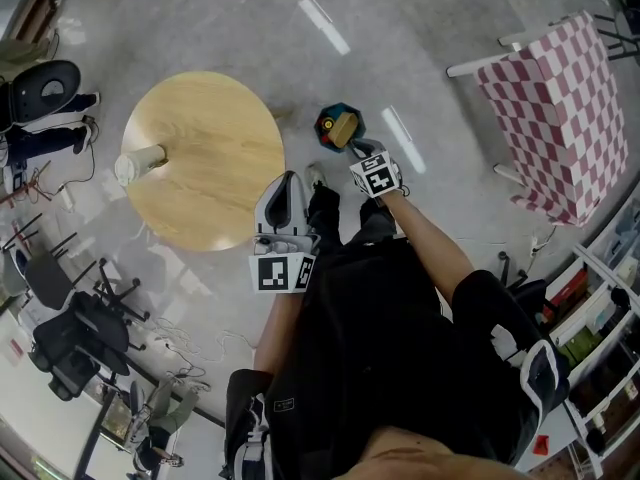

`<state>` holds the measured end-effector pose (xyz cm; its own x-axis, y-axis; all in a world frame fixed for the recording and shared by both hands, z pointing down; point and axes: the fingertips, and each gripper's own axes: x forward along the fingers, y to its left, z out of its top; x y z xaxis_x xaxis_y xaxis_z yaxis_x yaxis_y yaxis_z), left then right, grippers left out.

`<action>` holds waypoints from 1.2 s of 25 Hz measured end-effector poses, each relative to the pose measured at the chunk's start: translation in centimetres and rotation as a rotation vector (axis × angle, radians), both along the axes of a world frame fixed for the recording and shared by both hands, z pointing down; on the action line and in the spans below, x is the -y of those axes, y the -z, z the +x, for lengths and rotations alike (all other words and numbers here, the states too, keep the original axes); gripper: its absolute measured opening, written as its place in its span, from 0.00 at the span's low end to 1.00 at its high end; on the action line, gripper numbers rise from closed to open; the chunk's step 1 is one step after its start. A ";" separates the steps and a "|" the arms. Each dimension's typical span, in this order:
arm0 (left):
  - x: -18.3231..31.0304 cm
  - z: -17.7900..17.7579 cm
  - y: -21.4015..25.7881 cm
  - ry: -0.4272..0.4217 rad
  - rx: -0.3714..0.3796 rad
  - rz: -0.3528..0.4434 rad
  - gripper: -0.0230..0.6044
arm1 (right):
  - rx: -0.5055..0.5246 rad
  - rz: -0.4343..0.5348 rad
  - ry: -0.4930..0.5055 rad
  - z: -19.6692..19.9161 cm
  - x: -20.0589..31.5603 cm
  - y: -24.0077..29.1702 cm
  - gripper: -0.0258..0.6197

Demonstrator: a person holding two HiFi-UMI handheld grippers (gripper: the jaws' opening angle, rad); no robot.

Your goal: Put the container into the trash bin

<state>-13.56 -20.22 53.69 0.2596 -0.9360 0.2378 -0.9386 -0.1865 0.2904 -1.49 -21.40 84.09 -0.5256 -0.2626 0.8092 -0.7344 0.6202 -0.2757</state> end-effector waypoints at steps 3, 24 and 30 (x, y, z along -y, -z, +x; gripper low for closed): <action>-0.2 0.7 0.6 -0.002 -0.001 0.015 0.05 | 0.005 0.018 -0.013 0.8 0.1 1.1 0.12; -3.8 7.1 9.3 -0.023 0.008 0.205 0.05 | 0.225 0.445 -0.107 6.6 0.7 25.9 0.09; -5.2 8.1 10.4 -0.028 0.012 0.234 0.05 | 0.293 0.598 -0.111 7.6 -1.9 32.8 0.09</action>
<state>-5.48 -15.06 43.28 0.2845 -0.9585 0.0186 -0.9352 -0.2732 0.2254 6.07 -19.48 51.26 -0.6456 -0.6860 0.3356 -0.7495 0.6536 -0.1056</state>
